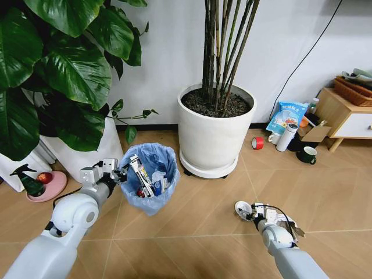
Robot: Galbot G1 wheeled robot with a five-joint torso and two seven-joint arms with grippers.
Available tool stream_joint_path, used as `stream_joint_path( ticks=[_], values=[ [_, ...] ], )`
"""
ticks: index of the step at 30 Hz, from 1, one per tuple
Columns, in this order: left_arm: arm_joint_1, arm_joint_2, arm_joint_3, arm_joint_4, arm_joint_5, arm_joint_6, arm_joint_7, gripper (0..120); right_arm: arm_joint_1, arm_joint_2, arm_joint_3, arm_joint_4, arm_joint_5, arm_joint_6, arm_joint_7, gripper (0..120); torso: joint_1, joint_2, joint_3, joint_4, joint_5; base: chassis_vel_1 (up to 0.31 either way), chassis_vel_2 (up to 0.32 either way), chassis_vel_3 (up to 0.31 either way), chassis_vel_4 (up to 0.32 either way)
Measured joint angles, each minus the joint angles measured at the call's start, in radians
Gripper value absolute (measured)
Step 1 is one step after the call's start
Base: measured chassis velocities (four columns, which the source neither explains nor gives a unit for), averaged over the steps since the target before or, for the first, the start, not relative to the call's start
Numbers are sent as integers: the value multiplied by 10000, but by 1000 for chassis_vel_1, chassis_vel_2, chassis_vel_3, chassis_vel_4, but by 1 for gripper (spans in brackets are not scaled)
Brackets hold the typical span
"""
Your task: Pick up the trash bin and place the garbage on the floor into it.
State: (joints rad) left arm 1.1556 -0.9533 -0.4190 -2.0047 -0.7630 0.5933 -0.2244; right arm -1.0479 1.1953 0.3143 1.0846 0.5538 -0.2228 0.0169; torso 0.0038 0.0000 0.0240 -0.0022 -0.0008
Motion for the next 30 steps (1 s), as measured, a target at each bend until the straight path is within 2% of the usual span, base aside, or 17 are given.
stream_joint_path(
  ticks=[1, 4, 5, 8, 9, 12, 14, 17, 19, 21, 30],
  values=[
    [0, 0, 0, 0, 0, 0, 0, 0, 0, 0, 0, 0, 0, 0, 0, 76, 0, 0, 0, 0, 0, 0, 0, 0, 0],
    [-7, 10, -1, -7, -2, -2, 0, 0, 12, 35, -4, -70, 39, -29, -2, 64, 0, 0, 0, 0, 0, 0, 0, 0, 0],
    [-7, 10, -1, -7, -2, -2, 0, 0, 12, 35, -4, -70, 39, -29, -2, 64, 0, 0, 0, 0, 0, 0, 0, 0, 0],
    [-16, 27, 2, -12, -7, -6, -1, 0, 40, 105, -22, -165, 54, -40, -34, 49, 0, 0, 0, -1, 0, 0, 0, 0, 0],
    [-16, 27, 2, -12, -7, -6, -1, 0, 40, 105, -22, -165, 54, -40, -34, 49, 0, 0, 0, -1, 0, 0, 0, 0, 0],
    [-18, 31, 8, -14, -12, -8, -5, 0, 121, 152, -21, -321, 62, -22, -35, 34, 0, 0, -1, -1, -5, 0, 0, 0, 0],
    [-17, 34, 9, -14, -13, -10, -5, 0, 140, 157, -20, -366, 71, -14, -35, 30, 0, 0, -1, -2, -6, 0, 0, 0, 0],
    [-21, 46, 12, -14, -13, -12, -6, 0, 163, 163, -9, -438, 116, 2, -34, 15, 0, 0, -1, -2, -4, 0, 0, 0, 0],
    [-38, 59, 13, -11, -16, -13, -6, 0, 163, 168, -8, -443, 138, 2, -33, 12, 0, 0, -1, -1, -1, 0, 0, 0, 0],
    [-71, 67, 14, -9, -37, -15, -13, 0, 163, 183, -6, -457, 155, 17, -30, 4, 0, 0, -1, 0, 0, 0, 0, 0, 0],
    [-35, 65, 12, -13, -50, -19, -47, 0, 114, 210, 144, -284, 200, 38, 35, 0, 0, -2, 2, 0, 7, 0, 0, 0, 0]
  ],
)
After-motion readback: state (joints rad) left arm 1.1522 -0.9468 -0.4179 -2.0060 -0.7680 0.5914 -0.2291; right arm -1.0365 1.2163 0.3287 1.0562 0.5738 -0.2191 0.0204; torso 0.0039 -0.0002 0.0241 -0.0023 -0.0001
